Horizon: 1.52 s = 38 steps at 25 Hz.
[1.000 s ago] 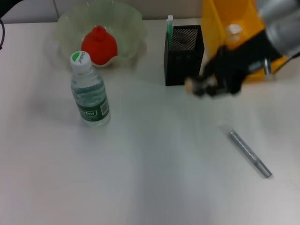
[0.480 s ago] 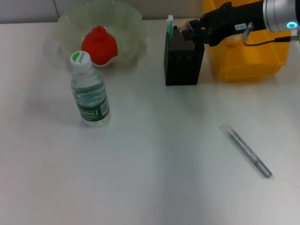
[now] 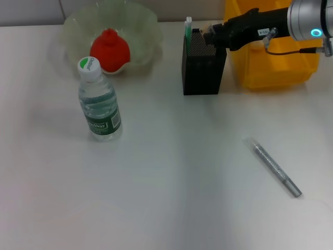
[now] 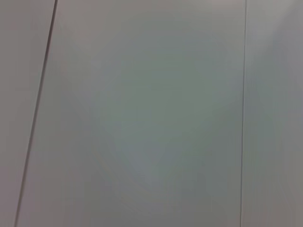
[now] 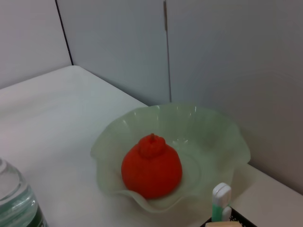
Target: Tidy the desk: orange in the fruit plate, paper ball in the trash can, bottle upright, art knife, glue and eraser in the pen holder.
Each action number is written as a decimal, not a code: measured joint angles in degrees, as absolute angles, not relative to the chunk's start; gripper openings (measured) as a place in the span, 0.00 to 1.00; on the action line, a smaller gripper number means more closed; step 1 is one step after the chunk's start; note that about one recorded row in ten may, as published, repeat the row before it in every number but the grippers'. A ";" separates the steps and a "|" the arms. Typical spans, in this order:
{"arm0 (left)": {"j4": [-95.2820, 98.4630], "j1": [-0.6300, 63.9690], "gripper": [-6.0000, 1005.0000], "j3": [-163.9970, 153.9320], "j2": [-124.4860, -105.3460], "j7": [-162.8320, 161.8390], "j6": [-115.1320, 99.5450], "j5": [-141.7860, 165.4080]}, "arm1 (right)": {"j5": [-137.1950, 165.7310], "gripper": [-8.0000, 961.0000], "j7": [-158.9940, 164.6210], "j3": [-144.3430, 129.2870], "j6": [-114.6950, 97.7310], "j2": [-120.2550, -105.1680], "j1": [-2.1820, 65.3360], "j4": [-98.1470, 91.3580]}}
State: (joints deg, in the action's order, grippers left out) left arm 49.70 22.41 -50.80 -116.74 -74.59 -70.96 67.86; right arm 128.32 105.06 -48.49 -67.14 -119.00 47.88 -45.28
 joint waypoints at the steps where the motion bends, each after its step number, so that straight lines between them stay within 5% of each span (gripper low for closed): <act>1: 49.71 22.38 0.66 -50.80 -116.53 -74.69 -71.08 67.86 | 128.33 0.29 105.08 -48.49 -66.84 -119.00 48.07 -44.79; 38: 49.75 20.70 0.66 -50.80 -116.54 -74.81 -72.07 67.59 | 128.40 0.32 103.58 -48.43 -63.49 -119.04 49.14 -41.49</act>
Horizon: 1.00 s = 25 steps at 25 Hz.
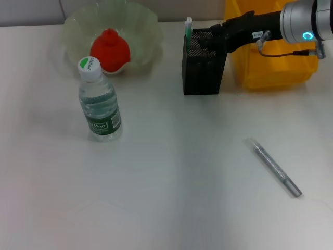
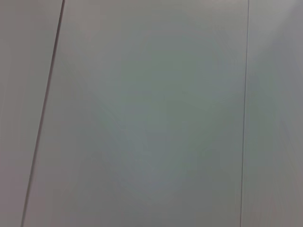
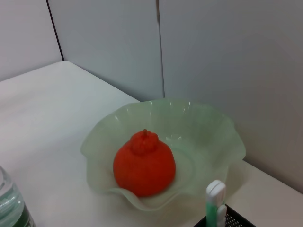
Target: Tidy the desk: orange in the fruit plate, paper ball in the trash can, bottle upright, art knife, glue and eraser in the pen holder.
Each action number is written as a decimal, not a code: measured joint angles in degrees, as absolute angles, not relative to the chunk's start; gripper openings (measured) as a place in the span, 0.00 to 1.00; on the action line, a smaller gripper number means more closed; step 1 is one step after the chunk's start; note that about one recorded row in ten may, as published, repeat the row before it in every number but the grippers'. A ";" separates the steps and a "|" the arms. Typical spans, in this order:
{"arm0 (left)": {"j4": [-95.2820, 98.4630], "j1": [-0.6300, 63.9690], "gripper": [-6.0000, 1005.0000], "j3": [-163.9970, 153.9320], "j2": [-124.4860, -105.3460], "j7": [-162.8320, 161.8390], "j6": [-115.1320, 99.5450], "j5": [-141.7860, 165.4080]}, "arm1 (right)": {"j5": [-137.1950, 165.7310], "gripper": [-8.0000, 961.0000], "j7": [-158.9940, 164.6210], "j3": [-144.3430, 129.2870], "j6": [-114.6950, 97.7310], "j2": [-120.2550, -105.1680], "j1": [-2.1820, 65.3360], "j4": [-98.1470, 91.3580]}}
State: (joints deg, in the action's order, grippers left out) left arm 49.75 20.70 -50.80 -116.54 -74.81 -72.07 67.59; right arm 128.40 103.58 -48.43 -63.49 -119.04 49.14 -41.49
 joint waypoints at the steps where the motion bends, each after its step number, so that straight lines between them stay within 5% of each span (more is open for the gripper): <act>1: 49.75 20.71 0.66 -50.80 -116.54 -74.81 -72.07 67.58 | 128.40 0.36 103.59 -48.42 -63.48 -119.03 49.14 -41.48; 5: 49.75 20.83 0.66 -50.80 -116.54 -74.81 -72.07 67.58 | 128.39 0.50 104.65 -48.43 -64.68 -119.09 49.06 -42.59; 18: 50.85 21.15 0.66 -49.32 -116.68 -74.99 -71.91 67.58 | 152.07 0.49 142.40 -60.17 -90.04 -119.31 44.96 -74.76; 25: 51.21 21.70 0.66 -49.30 -116.79 -74.97 -70.54 67.58 | 154.62 0.49 146.68 -61.89 -95.95 -119.39 44.45 -70.49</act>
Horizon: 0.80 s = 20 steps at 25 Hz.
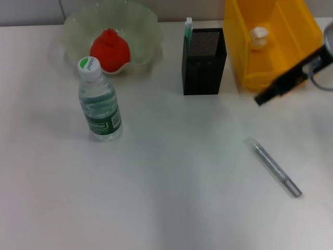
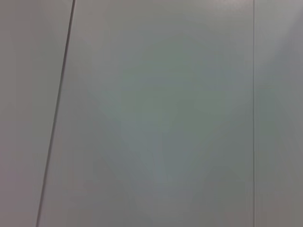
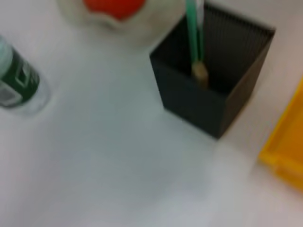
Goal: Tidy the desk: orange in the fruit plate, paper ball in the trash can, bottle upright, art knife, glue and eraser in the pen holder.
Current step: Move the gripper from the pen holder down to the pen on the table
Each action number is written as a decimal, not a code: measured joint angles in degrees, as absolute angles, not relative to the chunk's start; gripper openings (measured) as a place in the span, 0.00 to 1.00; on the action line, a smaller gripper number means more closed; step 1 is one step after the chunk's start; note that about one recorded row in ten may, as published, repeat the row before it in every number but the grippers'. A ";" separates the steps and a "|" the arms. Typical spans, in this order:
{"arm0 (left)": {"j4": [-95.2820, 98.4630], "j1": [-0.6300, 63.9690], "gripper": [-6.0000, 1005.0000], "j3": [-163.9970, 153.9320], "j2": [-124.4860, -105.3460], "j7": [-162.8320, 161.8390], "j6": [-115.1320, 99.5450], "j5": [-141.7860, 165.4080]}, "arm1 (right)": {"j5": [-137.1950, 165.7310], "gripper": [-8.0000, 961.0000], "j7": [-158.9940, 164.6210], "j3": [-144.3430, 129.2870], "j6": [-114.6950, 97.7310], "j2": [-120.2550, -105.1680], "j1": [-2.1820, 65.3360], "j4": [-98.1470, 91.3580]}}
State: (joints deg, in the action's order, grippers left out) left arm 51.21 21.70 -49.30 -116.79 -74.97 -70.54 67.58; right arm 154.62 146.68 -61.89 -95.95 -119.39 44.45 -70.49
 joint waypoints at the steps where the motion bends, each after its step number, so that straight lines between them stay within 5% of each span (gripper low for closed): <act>1: 51.21 21.70 0.66 -49.30 -116.79 -74.97 -70.54 67.58 | 154.62 0.49 146.68 -61.89 -95.95 -119.39 44.45 -70.49; 20: 51.27 23.48 0.66 -49.31 -117.15 -72.80 -68.90 68.02 | 154.74 0.48 146.43 -71.15 -87.22 -119.30 46.74 -53.39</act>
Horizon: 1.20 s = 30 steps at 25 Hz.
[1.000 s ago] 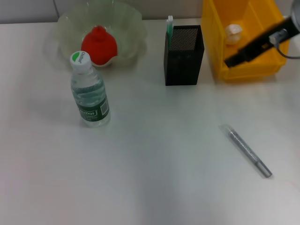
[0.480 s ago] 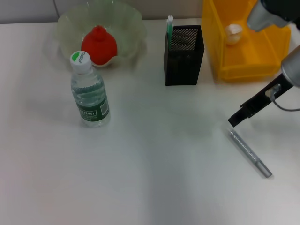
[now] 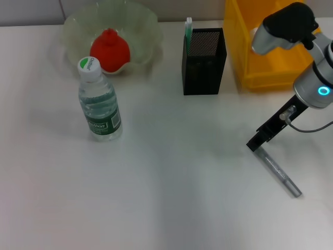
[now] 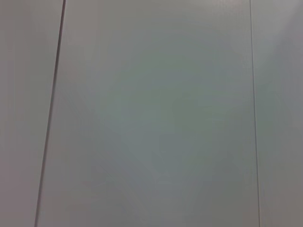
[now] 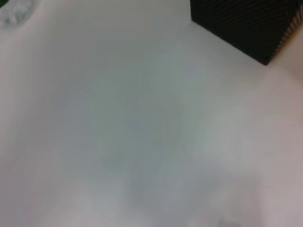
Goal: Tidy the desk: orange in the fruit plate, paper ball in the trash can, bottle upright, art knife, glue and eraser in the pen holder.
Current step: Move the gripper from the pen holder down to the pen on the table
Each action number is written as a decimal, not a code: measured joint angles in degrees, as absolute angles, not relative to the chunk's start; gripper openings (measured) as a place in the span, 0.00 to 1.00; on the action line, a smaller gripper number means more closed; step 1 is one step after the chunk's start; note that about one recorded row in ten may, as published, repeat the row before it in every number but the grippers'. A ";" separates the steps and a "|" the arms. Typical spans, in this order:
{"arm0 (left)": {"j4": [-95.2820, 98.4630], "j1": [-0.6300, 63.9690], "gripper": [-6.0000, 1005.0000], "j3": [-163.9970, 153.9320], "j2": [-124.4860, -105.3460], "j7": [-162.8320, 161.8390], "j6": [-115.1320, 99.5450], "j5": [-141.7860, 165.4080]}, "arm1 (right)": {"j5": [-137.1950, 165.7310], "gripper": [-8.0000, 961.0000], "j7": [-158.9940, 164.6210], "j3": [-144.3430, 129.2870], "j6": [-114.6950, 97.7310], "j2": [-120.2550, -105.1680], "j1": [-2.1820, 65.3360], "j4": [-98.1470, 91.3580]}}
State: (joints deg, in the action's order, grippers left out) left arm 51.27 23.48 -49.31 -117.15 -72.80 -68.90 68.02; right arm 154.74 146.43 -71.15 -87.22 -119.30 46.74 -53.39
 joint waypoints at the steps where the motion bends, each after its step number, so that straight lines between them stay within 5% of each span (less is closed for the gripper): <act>1: 51.27 23.48 0.66 -49.31 -117.15 -72.80 -68.90 68.02 | 154.74 0.48 146.43 -71.15 -87.22 -119.30 46.74 -53.39; 13: 51.28 23.28 0.66 -49.26 -117.14 -72.64 -68.82 67.74 | 155.27 0.43 146.18 -72.35 -86.37 -119.26 49.60 -48.35; 30: 51.33 23.33 0.66 -49.21 -117.17 -72.07 -69.03 67.67 | 155.57 0.16 146.11 -71.85 -85.84 -119.07 49.03 -48.18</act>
